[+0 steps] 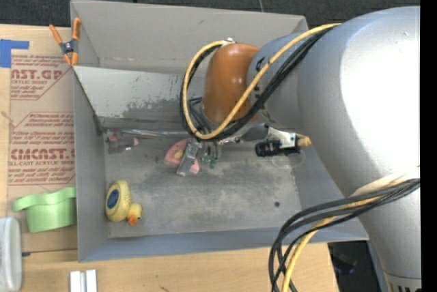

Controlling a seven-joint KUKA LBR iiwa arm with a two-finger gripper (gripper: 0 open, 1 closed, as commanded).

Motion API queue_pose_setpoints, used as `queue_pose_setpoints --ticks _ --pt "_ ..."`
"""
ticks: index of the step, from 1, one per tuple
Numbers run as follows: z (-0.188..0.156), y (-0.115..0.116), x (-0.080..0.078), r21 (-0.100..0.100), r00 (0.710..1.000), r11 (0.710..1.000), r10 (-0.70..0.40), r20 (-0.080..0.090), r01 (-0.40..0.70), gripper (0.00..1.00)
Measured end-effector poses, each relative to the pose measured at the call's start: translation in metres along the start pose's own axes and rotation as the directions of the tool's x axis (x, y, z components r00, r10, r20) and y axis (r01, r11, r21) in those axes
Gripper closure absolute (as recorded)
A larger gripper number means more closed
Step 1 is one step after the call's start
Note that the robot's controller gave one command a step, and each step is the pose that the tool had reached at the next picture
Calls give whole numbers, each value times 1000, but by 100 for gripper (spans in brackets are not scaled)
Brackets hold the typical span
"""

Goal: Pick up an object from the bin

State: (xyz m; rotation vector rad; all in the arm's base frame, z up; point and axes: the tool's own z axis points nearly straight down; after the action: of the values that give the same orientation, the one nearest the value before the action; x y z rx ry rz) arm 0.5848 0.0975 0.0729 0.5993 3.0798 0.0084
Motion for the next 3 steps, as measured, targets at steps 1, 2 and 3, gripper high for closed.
queue_pose_setpoints --ticks 1,2,3 --pt "0 0 0 0 1000 1000 0 0 0 100" --pt "-120 17 -1 -1 1000 1000 14 2 -14 100" --pt "-120 17 -1 -1 1000 1000 13 2 -13 100"
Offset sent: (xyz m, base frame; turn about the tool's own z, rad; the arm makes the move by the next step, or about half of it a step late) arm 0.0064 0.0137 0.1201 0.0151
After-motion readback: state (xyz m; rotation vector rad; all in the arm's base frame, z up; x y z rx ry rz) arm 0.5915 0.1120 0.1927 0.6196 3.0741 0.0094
